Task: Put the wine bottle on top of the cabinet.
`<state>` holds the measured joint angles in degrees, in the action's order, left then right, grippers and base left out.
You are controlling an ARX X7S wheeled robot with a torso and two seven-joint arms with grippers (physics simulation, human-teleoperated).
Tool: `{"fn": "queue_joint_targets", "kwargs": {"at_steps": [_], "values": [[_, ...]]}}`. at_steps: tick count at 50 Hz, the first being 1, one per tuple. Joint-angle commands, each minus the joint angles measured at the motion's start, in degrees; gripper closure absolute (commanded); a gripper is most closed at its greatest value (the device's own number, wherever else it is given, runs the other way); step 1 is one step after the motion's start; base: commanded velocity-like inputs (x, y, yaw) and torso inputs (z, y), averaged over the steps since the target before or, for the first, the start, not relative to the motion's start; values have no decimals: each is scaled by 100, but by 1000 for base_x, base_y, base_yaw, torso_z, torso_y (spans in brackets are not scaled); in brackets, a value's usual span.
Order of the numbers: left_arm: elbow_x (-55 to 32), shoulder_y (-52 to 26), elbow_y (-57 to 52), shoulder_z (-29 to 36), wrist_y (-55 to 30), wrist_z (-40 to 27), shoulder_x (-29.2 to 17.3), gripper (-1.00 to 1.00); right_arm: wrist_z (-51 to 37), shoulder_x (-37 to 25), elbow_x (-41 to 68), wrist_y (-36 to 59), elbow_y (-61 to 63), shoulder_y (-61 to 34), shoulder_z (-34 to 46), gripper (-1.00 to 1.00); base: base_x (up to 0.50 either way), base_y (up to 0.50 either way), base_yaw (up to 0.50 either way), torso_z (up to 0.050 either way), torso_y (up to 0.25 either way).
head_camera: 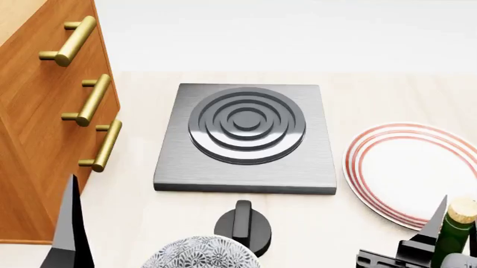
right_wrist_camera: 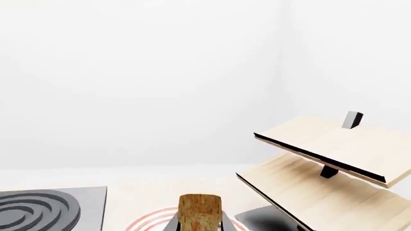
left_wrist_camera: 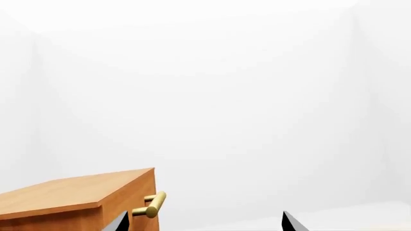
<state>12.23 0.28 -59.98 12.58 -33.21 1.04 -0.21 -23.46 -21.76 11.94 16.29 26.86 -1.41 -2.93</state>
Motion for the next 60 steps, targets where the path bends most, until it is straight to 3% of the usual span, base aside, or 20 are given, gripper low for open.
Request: {"fn": "queue_joint_targets", "kwargs": {"at_steps": [1, 13, 21, 33, 44, 60], "values": [[-80, 3, 3, 18, -73, -4, -23, -100, -40, -277, -14, 602, 510, -346, -129, 100, 0, 0, 0, 0, 0], [-125, 23, 13, 99, -112, -78, -92, -100, 207, -751, 708, 1906, 1396, -1644, -289, 100, 0, 0, 0, 0, 1], [-96, 38, 12, 126, -113, -77, -99, -100, 381, -843, 961, 2325, 1305, -2540, -30, 100, 0, 0, 0, 0, 0], [-104, 27, 47, 386, -108, -222, -184, -100, 663, -565, 1238, 2418, 991, -3238, 494, 100, 0, 0, 0, 0, 1], [-182, 9, 89, 551, -113, -368, -284, -100, 753, -245, 2150, 2954, 1371, -3748, 392, 100, 0, 0, 0, 0, 0], [-155, -24, 59, 529, -210, -257, -205, -100, 933, 2, 2029, 3098, 1071, -4306, 1320, 100, 0, 0, 0, 0, 1]]}}
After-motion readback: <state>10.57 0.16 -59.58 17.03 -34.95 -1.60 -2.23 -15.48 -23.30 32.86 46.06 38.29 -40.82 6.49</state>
